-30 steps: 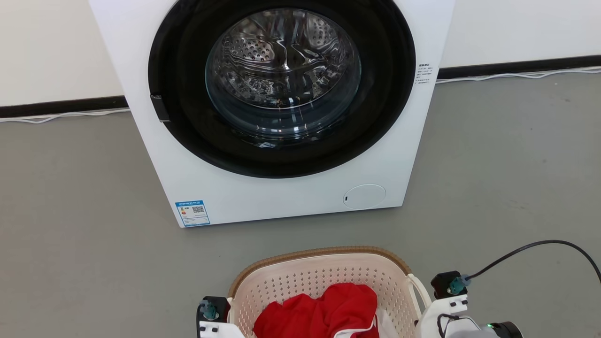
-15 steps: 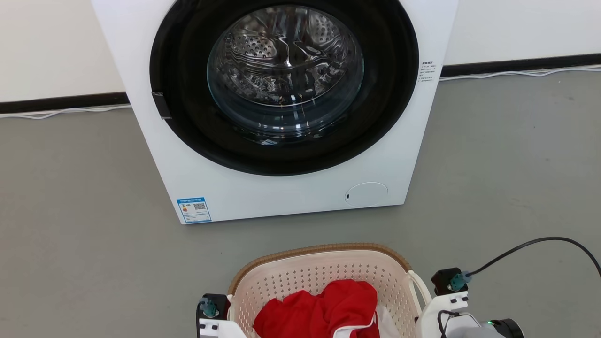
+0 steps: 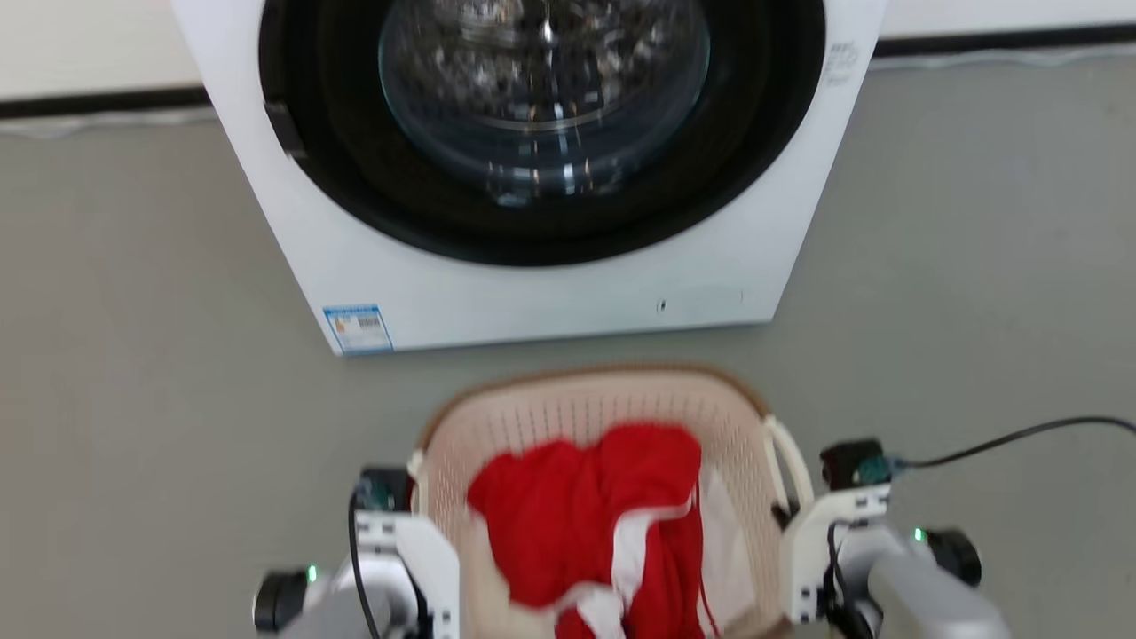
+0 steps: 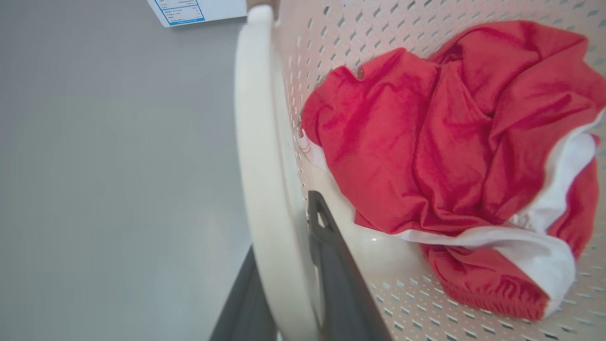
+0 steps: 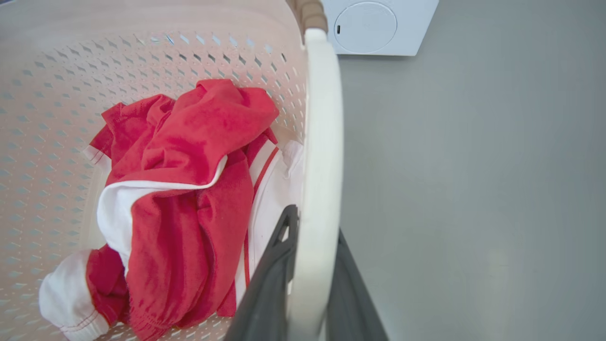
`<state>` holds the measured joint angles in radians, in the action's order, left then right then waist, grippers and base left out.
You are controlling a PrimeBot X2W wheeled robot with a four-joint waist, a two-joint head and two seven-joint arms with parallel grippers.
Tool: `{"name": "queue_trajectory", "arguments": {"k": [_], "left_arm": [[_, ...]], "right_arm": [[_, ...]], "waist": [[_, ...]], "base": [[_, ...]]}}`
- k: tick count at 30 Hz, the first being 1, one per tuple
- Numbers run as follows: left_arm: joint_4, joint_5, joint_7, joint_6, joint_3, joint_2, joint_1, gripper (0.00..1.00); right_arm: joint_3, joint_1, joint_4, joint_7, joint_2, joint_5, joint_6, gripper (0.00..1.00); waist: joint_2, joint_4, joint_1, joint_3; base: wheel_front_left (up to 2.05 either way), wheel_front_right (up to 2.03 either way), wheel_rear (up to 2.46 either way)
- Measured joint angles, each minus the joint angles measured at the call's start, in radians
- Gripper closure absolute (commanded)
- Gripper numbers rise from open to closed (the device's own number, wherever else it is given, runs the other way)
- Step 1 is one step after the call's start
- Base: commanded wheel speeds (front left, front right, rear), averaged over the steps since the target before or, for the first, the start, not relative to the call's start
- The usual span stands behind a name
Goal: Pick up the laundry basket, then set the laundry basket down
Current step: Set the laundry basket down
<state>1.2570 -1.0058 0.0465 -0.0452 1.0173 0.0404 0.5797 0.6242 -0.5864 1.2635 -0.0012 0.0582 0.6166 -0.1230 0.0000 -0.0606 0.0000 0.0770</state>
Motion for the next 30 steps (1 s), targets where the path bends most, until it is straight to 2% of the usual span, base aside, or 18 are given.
{"name": "queue_trajectory", "arguments": {"k": [8, 17, 30], "left_arm": [[0.003, 0.002, 0.053, 0.001, -0.014, 0.026, 0.174, 1.00], [0.007, 0.012, 0.118, -0.008, -0.030, 0.037, 0.335, 1.00], [0.012, 0.021, 0.162, -0.011, -0.040, 0.050, 0.483, 1.00]], "right_arm": [[-0.028, -0.150, 0.006, -0.114, -0.001, -0.002, 0.000, 1.00], [-0.072, -0.323, 0.030, -0.194, -0.002, -0.046, 0.000, 1.00], [-0.145, -0.467, 0.038, -0.236, -0.001, -0.133, 0.000, 1.00]], "waist": [[0.0000, 0.007, 0.0000, 0.180], [0.0000, 0.020, 0.0000, 0.402], [0.0000, 0.032, 0.0001, 0.662]], "base": [[0.00, 0.00, 0.00], [0.00, 0.00, 0.00], [0.00, 0.00, 0.00]]}}
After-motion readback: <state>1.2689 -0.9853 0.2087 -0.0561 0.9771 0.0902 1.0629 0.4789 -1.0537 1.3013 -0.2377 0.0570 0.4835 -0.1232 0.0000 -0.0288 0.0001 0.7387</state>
